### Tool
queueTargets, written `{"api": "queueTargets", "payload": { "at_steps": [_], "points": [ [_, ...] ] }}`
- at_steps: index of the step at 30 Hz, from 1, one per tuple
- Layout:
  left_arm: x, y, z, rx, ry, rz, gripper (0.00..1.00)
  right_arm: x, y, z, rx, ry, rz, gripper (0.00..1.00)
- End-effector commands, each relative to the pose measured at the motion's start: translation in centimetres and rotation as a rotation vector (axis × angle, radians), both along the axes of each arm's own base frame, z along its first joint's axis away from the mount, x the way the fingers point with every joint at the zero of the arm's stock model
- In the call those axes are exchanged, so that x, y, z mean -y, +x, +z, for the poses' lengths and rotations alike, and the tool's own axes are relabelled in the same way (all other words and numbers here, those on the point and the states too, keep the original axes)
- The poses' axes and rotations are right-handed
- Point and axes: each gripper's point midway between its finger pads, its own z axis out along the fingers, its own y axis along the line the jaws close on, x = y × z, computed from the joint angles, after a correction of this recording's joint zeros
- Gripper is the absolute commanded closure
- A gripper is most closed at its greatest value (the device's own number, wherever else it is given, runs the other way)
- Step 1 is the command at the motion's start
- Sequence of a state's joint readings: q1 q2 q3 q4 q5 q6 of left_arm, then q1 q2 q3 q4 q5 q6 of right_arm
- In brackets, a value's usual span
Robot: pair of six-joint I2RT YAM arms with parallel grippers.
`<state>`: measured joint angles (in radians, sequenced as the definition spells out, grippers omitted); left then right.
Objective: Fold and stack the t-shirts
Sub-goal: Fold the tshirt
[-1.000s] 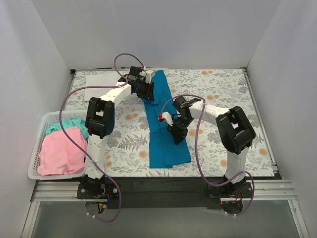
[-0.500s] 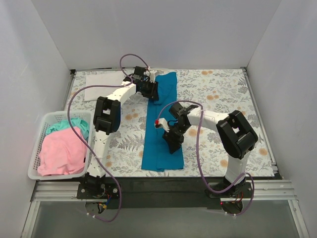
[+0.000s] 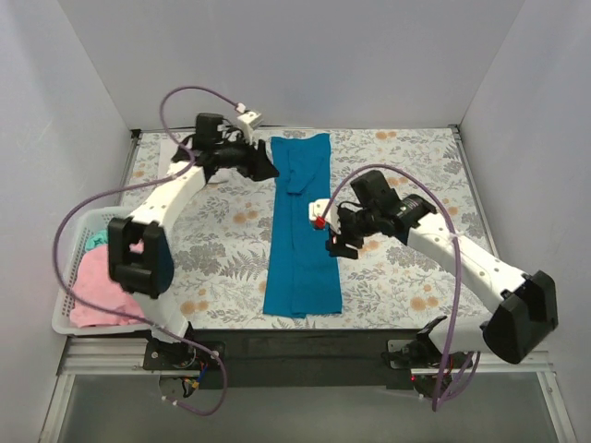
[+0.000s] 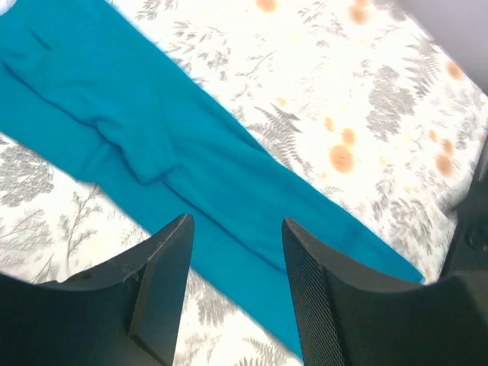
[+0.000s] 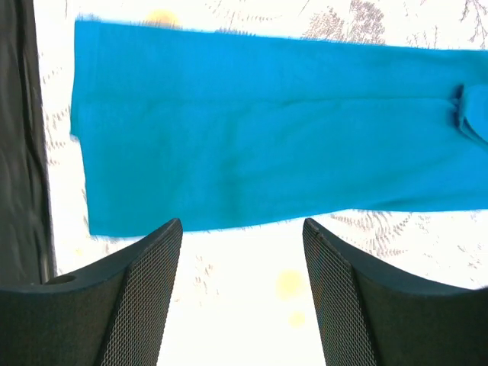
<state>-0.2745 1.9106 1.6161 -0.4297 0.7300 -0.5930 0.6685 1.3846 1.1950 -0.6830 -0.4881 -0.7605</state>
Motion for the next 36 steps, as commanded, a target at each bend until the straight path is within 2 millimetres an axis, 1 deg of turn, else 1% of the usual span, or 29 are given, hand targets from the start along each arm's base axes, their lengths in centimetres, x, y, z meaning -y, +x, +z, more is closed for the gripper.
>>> {"api": "queueTargets", "payload": {
  "at_steps": [1, 2, 3, 4, 5, 6, 7, 8, 9, 10, 11, 12, 13, 15, 17, 18, 20, 21, 23, 25, 26, 29, 31, 33, 34, 35, 36],
  "points": [
    [-2.3, -7.1, 4.7, 0.191, -0.096, -0.19, 0.51, 3.1, -2.0, -3.6, 0.103, -0.111, 0.148, 0.29],
    [-3.0, -8.8, 4.0, 0.21, -0.086, -0.223, 0.51, 3.2, -2.6, -3.9, 0.113, -0.101, 0.175, 0.29],
    [-3.9, -11.4, 5.0, 0.345, -0.031, -0.299, 0.51, 3.5, -2.9, -4.2, 0.131, -0.102, 0.197, 0.29],
    [-4.2, -13.1, 4.0, 0.362, -0.013, -0.343, 0.51, 3.6, -3.8, -4.6, 0.149, -0.103, 0.231, 0.29],
    [-4.8, -15.5, 1.3, 0.339, 0.018, -0.383, 0.51, 4.1, -4.6, -6.0, 0.159, -0.126, 0.274, 0.29],
    [-5.3, -18.2, 0.6, 0.327, 0.042, -0.427, 0.51, 4.2, -5.0, -6.6, 0.164, -0.132, 0.29, 0.29],
    [-5.8, -19.5, -0.6, 0.396, 0.085, -0.508, 0.51, 3.9, -5.8, -7.1, 0.167, -0.136, 0.323, 0.29],
    [-6.2, -21.7, -2.9, 0.368, 0.105, -0.565, 0.51, 4.3, -6.7, -8.5, 0.147, -0.154, 0.346, 0.29],
    [-6.4, -24.5, -4.3, 0.336, 0.126, -0.636, 0.52, 4.0, -6.8, -8.9, 0.168, -0.146, 0.358, 0.29],
    [-6.5, -25.4, -5.5, 0.369, 0.153, -0.687, 0.52, 3.4, -7.7, -9.4, 0.177, -0.147, 0.399, 0.29],
    [-6.3, -26.6, -6.7, 0.363, 0.189, -0.733, 0.51, 3.6, -8.0, -10.2, 0.19, -0.167, 0.41, 0.3],
    [-6.4, -27.8, -8.6, 0.354, 0.202, -0.757, 0.51, 3.8, -8.6, -11.4, 0.192, -0.185, 0.436, 0.3],
    [-6.3, -28.2, -9.0, 0.385, 0.218, -0.771, 0.51, 3.3, -9.1, -11.9, 0.208, -0.186, 0.467, 0.31],
    [-6.0, -29.4, -10.8, 0.432, 0.249, -0.829, 0.52, 3.5, -9.7, -12.9, 0.212, -0.2, 0.484, 0.32],
    [-5.7, -29.7, -11.5, 0.477, 0.267, -0.846, 0.52, 3.1, -9.8, -13.4, 0.227, -0.203, 0.495, 0.33],
    [-5.6, -29.7, -12.3, 0.502, 0.286, -0.859, 0.52, 3.2, -9.9, -14.1, 0.223, -0.216, 0.5, 0.35],
    [-5.3, -29.8, -12.8, 0.525, 0.297, -0.889, 0.52, 3.0, -9.8, -14.5, 0.235, -0.223, 0.501, 0.37],
    [-5.1, -29.4, -13.0, 0.544, 0.305, -0.885, 0.52, 2.9, -9.6, -14.6, 0.237, -0.225, 0.498, 0.41],
    [-4.6, -29.3, -13.6, 0.566, 0.313, -0.903, 0.52, 2.9, -9.6, -15.3, 0.226, -0.239, 0.498, 0.45],
    [-4.4, -29.1, -14.2, 0.58, 0.333, -0.908, 0.53, 3.1, -9.9, -16.0, 0.211, -0.253, 0.505, 0.47],
    [-3.8, -28.9, -14.1, 0.603, 0.33, -0.914, 0.53, 3.1, -9.8, -16.1, 0.216, -0.259, 0.506, 0.49],
    [-3.3, -29.5, -15.1, 0.586, 0.335, -0.951, 0.52, 3.4, -10.0, -17.0, 0.213, -0.277, 0.508, 0.51],
    [-2.7, -29.4, -15.5, 0.602, 0.342, -0.956, 0.52, 3.2, -10.1, -17.3, 0.215, -0.281, 0.516, 0.52],
    [-2.1, -29.9, -16.3, 0.627, 0.347, -0.981, 0.52, 3.3, -10.2, -17.7, 0.21, -0.293, 0.516, 0.55],
    [-2.2, -29.8, -17.0, 0.62, 0.378, -0.983, 0.52, 3.1, -10.3, -17.6, 0.214, -0.292, 0.521, 0.56],
    [-1.9, -30.0, -17.3, 0.638, 0.383, -1.001, 0.51, 3.2, -10.4, -17.8, 0.214, -0.295, 0.524, 0.59],
    [-1.9, -30.2, -17.8, 0.633, 0.393, -1.014, 0.51, 3.3, -10.4, -17.9, 0.214, -0.297, 0.526, 0.61]
  ]
}}
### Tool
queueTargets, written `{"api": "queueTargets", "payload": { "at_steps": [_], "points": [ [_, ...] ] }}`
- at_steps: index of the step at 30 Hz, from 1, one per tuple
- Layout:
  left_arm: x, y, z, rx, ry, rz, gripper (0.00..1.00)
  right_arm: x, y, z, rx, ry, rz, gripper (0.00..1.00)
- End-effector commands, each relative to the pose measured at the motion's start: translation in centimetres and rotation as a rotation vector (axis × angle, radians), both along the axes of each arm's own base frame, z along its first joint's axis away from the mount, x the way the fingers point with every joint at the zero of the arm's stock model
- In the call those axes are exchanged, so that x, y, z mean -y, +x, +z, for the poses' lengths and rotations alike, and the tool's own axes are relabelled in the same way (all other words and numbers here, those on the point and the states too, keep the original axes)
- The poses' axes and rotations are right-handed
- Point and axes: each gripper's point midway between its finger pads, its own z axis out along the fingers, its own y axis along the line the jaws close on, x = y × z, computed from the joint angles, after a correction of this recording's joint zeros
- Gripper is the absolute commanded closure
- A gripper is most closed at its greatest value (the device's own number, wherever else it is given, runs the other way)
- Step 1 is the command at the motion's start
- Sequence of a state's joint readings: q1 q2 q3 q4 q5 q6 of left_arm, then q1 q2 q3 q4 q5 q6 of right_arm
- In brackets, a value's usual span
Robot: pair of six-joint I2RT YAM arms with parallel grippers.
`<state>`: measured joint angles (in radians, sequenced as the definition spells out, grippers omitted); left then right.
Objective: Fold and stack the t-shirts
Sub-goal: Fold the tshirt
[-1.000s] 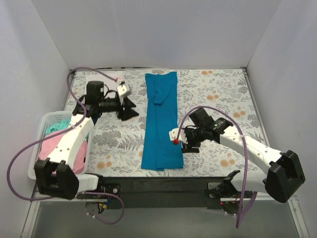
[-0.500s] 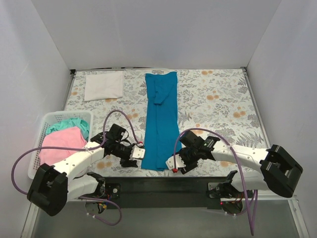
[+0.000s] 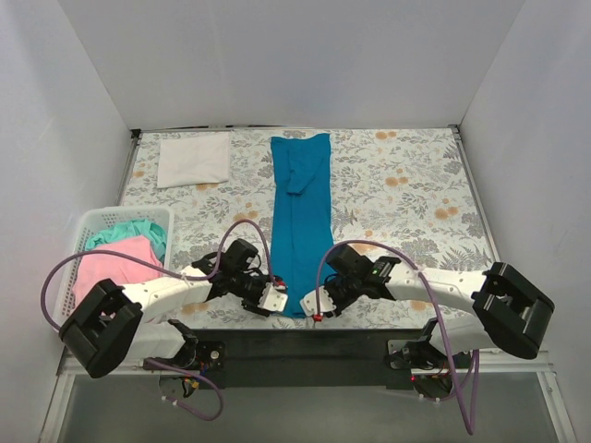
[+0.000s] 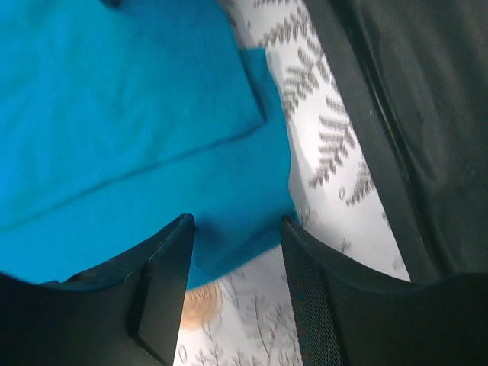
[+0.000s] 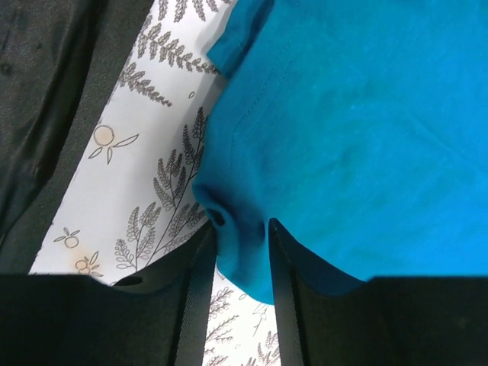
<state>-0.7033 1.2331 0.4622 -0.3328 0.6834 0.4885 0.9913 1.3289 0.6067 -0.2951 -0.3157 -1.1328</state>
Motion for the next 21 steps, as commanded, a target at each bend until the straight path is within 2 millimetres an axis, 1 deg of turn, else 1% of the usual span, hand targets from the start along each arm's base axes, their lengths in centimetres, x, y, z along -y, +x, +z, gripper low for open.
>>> {"api": "queueTargets", "payload": {
  "at_steps": [1, 2, 4, 5, 6, 7, 8, 9, 10, 11, 12, 13, 14, 15, 16, 17, 18, 19, 20, 21],
  "points": [
    [0.2, 0.3, -1.9, 0.061, 0.04, -0.015, 0.52, 2.1, -1.1, -2.6, -0.012, -0.1, 0.009, 0.63],
    [0.3, 0.4, -2.0, 0.069, 0.041, -0.017, 0.55, 2.2, -1.3, -2.7, -0.014, -0.106, 0.012, 0.69],
    [0.4, 0.2, -2.1, 0.064, 0.044, -0.017, 0.6, 2.3, -1.8, -2.8, -0.017, -0.109, 0.02, 0.79],
    [0.5, 0.1, -1.9, 0.055, 0.04, -0.012, 0.64, 2.2, -1.8, -2.6, -0.016, -0.103, 0.019, 0.9],
    [0.8, -0.1, -1.5, 0.049, 0.024, -0.012, 0.74, 2.0, -2.0, -2.3, -0.017, -0.093, 0.022, 0.95],
    [1.0, -0.1, -0.9, 0.047, 0.007, -0.012, 0.78, 1.7, -2.3, -1.9, -0.021, -0.083, 0.022, 0.99],
    [1.2, -0.4, 0.0, 0.046, -0.013, -0.017, 0.82, 1.7, -2.7, -1.6, -0.037, -0.081, 0.026, 0.99],
    [1.5, -1.0, 0.8, 0.027, -0.043, -0.035, 0.88, 1.4, -3.0, -0.7, -0.04, -0.057, 0.025, 0.99],
    [1.9, -1.2, 1.9, 0.026, -0.069, -0.044, 0.9, 0.8, -3.3, 0.2, -0.048, -0.035, 0.031, 0.99],
    [1.9, -2.6, 3.0, -0.013, -0.08, -0.067, 0.94, 0.4, -4.3, 1.6, -0.074, -0.007, 0.042, 0.99],
    [2.1, -3.0, 4.1, -0.029, -0.101, -0.051, 0.95, 0.1, -4.6, 2.7, -0.074, 0.027, 0.042, 0.99],
    [2.3, -3.2, 4.7, -0.047, -0.109, -0.037, 0.96, -0.2, -4.5, 3.5, -0.079, 0.047, 0.025, 0.99],
    [2.8, -2.5, 5.8, -0.049, -0.124, -0.003, 0.96, -0.7, -3.9, 4.6, -0.062, 0.069, 0.0, 0.99],
    [2.9, -2.2, 6.2, -0.083, -0.118, 0.045, 0.97, -0.9, -3.6, 5.2, -0.054, 0.085, -0.012, 0.99],
    [3.0, -1.7, 6.7, -0.084, -0.119, 0.061, 0.98, -0.9, -2.5, 5.8, -0.051, 0.099, -0.048, 0.99],
    [3.2, -0.5, 8.0, -0.083, -0.139, 0.095, 0.98, -1.4, -1.9, 6.8, -0.059, 0.134, -0.06, 0.99],
    [3.3, 0.1, 8.6, -0.085, -0.158, 0.113, 0.99, -1.5, -1.1, 7.3, -0.057, 0.148, -0.079, 0.99],
    [3.5, 0.6, 9.1, -0.092, -0.174, 0.121, 0.99, -1.2, 0.6, 7.8, -0.049, 0.161, -0.124, 0.99],
    [3.5, 1.8, 10.0, -0.072, -0.192, 0.143, 0.99, -1.7, 1.6, 8.9, -0.04, 0.19, -0.133, 0.99],
    [3.6, 2.6, 10.3, -0.056, -0.204, 0.155, 0.99, -1.8, 2.3, 9.2, -0.033, 0.195, -0.135, 0.99]
  ]
}}
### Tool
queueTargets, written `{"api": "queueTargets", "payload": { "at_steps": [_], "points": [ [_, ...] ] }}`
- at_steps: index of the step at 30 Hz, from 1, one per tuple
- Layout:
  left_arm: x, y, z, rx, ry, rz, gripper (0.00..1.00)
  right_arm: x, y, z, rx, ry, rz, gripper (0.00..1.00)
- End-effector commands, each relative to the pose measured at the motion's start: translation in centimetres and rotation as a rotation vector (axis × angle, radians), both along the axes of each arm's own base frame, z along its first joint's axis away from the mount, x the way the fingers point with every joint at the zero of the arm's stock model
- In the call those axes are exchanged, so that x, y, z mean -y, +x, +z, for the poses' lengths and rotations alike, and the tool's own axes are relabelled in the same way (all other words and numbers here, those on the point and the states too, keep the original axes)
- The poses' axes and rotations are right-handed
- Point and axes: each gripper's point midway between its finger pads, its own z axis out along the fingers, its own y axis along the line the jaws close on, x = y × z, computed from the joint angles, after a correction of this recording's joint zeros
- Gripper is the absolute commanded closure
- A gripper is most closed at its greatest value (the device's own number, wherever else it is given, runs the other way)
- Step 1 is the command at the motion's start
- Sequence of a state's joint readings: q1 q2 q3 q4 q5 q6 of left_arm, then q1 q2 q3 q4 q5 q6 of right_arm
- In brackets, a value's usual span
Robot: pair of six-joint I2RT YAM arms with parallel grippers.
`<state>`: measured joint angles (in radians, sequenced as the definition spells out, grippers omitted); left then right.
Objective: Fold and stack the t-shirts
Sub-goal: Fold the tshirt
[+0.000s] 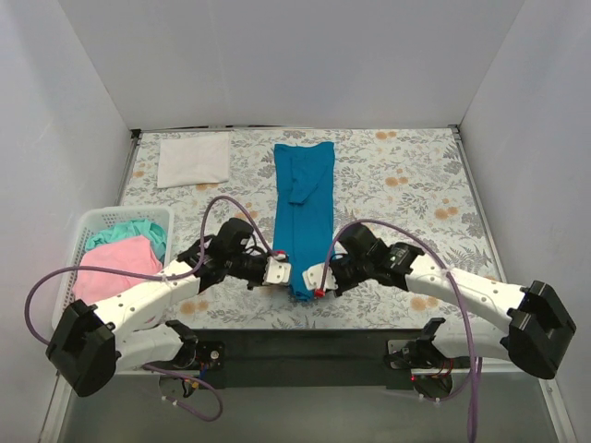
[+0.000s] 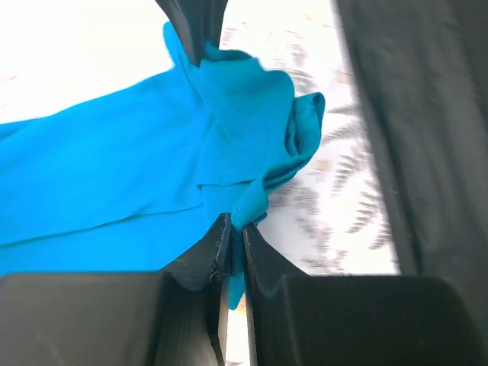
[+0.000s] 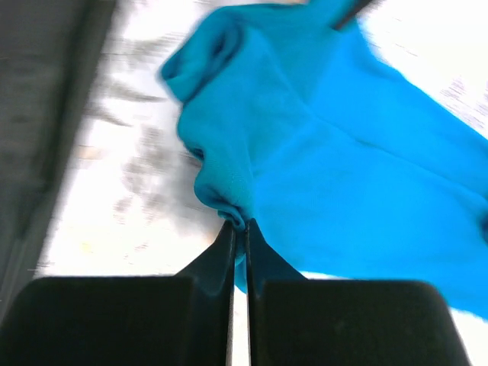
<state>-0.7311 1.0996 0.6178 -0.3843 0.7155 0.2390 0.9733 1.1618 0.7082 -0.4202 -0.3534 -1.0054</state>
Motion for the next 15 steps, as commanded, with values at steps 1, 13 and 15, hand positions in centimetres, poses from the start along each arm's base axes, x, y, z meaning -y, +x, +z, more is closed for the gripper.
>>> {"api": "queueTargets", "payload": {
  "at_steps": [1, 13, 15],
  "points": [
    [0.5, 2.3, 2.1, -0.019, -0.048, 0.056, 0.99, -0.7, 3.3, 3.0, 0.006, 0.075, -0.058, 0.99],
    [1.2, 18.4, 3.8, 0.062, -0.102, 0.259, 1.0, -1.1, 16.4, 5.7, 0.116, 0.126, -0.187, 0.99],
    [1.2, 20.7, 3.5, 0.076, -0.103, 0.274, 1.0, -1.2, 17.8, 5.1, 0.123, 0.127, -0.187, 0.99]
  ]
}}
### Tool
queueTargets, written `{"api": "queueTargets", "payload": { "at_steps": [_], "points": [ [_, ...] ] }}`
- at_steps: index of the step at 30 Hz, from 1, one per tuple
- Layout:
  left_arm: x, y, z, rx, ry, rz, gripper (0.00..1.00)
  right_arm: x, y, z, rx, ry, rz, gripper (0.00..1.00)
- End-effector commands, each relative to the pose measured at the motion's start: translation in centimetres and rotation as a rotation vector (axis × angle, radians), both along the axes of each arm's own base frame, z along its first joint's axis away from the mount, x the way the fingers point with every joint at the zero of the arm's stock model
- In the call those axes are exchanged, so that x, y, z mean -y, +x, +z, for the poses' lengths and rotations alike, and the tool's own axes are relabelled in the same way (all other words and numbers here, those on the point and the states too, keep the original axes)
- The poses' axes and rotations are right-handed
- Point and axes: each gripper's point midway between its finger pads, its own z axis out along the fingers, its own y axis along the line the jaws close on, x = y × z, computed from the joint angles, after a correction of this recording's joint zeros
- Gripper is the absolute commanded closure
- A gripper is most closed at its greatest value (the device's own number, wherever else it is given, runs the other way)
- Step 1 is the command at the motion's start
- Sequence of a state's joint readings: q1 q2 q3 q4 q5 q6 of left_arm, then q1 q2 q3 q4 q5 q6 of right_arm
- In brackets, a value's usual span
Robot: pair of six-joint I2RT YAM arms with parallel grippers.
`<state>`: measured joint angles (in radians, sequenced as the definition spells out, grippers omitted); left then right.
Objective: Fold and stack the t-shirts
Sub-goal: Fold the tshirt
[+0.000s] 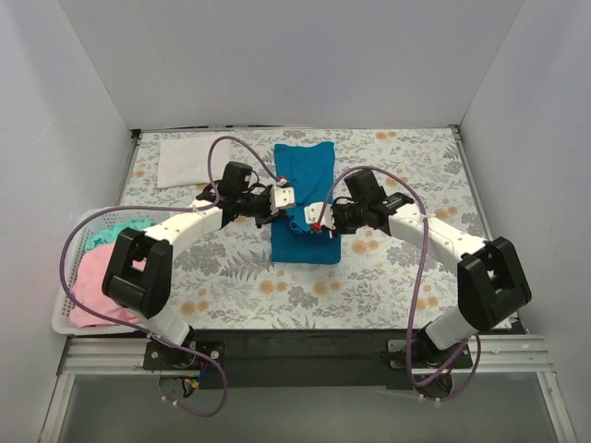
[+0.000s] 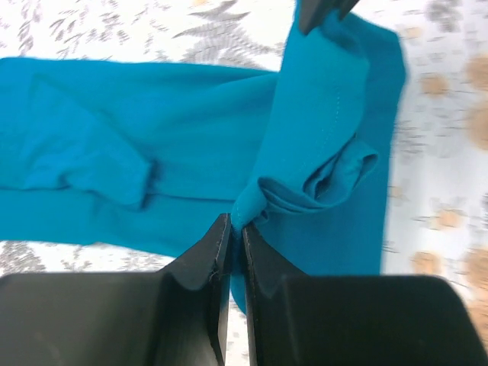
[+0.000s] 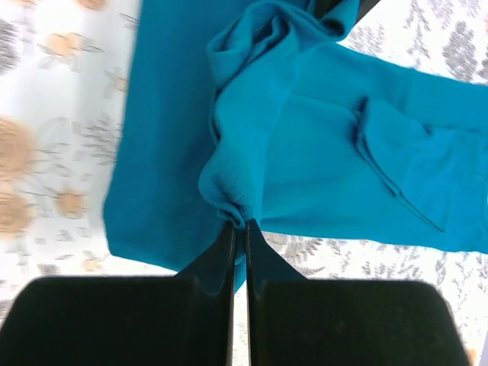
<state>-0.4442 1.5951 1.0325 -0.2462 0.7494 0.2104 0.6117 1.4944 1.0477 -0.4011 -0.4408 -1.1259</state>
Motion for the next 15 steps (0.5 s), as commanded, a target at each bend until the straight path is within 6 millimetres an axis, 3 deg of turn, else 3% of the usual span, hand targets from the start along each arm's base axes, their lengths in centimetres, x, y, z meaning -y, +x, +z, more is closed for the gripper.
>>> {"api": "queueTargets", "payload": {
  "at_steps": [1, 5, 7, 8, 15],
  "points": [
    [0.4, 3.3, 1.4, 0.074, -0.037, 0.0, 1.0, -0.9, 3.4, 2.0, 0.087, 0.061, 0.023, 0.99],
    [0.5, 7.1, 1.5, 0.109, -0.049, 0.032, 1.0, -0.7, 6.4, 1.4, 0.108, 0.063, 0.002, 0.99],
    [0.5, 8.3, 0.3, 0.087, -0.041, 0.047, 1.0, -0.6, 7.7, 0.5, 0.102, 0.057, -0.012, 0.99],
    [0.3, 8.8, 0.1, 0.086, -0.038, 0.055, 1.0, -0.9, 8.5, 0.9, 0.112, 0.065, -0.013, 0.99],
    [0.0, 11.9, -1.2, 0.11, -0.028, 0.077, 1.0, -0.8, 12.6, -1.0, 0.104, 0.057, -0.045, 0.99]
  ]
}}
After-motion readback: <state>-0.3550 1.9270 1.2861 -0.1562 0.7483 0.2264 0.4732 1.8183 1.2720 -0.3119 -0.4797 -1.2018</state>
